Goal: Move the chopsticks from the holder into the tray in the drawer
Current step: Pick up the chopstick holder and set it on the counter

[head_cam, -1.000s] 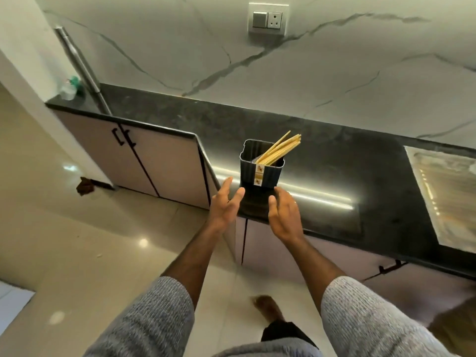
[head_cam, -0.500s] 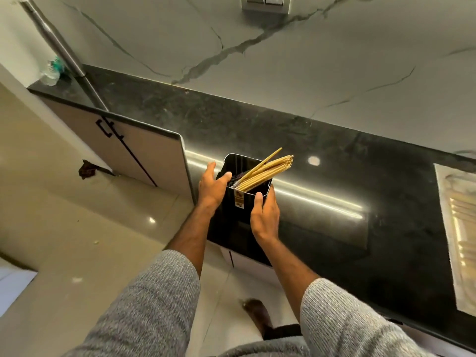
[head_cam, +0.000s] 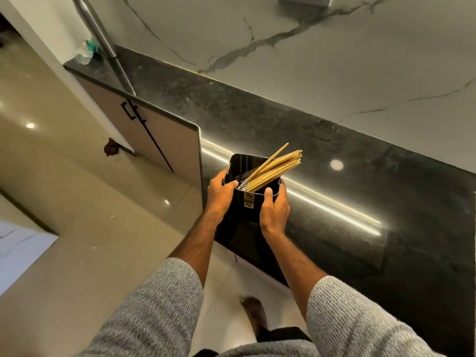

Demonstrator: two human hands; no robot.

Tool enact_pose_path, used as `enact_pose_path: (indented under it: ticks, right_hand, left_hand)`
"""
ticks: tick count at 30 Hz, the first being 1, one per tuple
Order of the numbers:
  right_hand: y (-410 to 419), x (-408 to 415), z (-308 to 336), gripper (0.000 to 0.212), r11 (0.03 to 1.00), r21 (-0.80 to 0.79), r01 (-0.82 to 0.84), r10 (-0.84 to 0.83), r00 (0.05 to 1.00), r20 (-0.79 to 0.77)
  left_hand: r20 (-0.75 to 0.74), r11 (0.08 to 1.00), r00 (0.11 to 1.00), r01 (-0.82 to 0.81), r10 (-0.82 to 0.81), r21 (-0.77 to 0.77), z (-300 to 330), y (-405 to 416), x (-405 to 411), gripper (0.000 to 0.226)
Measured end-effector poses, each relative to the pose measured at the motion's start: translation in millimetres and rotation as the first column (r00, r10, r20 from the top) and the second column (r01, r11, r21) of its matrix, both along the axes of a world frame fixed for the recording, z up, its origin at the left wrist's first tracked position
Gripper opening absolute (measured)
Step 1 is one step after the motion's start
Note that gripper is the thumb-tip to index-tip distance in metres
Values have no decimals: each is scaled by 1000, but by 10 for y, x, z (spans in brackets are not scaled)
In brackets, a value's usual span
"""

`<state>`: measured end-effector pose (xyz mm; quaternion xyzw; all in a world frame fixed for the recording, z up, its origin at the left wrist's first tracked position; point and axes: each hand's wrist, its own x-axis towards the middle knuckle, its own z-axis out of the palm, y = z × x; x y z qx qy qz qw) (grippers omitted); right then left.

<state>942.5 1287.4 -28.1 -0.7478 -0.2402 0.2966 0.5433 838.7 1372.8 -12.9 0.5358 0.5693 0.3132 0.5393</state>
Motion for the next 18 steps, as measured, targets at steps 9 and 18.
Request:
enact_pose_path:
  ticks: [9,18]
  right_hand:
    - [-95,-270,-55,55,941,-2,-339,339,938,69]
    - [-453,-1102,-43,62,744,-9,-668,666,741,81]
  left_hand:
    - [74,953,951,-302,299,22,-91,-531,-549,33]
    - [-13,773,773,-634,634,36,-163,-1388,-1353,51]
